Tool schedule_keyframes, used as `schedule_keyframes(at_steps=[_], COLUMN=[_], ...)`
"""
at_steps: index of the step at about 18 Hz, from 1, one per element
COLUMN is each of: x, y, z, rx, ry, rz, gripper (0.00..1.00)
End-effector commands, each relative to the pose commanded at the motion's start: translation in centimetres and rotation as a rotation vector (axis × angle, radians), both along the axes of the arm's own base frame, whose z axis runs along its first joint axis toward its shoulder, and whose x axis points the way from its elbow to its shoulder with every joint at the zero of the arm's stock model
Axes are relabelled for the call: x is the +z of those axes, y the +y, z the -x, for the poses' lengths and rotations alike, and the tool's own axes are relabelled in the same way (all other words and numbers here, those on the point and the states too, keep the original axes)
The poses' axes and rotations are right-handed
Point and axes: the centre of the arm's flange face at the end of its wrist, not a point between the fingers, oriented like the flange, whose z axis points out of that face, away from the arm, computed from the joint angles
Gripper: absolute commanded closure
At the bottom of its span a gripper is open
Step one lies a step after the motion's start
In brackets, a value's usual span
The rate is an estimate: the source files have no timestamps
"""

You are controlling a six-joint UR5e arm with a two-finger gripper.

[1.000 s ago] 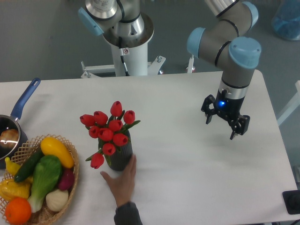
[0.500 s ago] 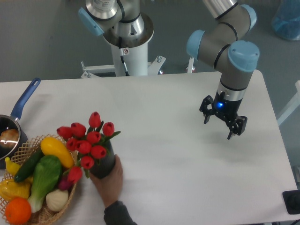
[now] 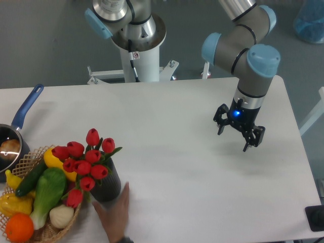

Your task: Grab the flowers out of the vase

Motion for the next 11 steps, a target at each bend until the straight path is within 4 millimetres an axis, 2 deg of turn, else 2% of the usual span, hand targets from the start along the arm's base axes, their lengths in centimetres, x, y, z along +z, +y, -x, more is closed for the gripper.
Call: schedule_keyframes(at_steps=[2,5,8,11], x=[0.4,1.3,2.5,5.1], y=[0.0,1.2,3.7,5.6], z=[0.1,-0.6,-2.5,-5.4], rx=[0.000,0.015,0.024,0.028], ry=[-0.034,-0.099,-0.230,-0.335], rz=[-0.094,-0.213,-0.377,-0.487], gripper=[0.00,0.00,0.00,0.00])
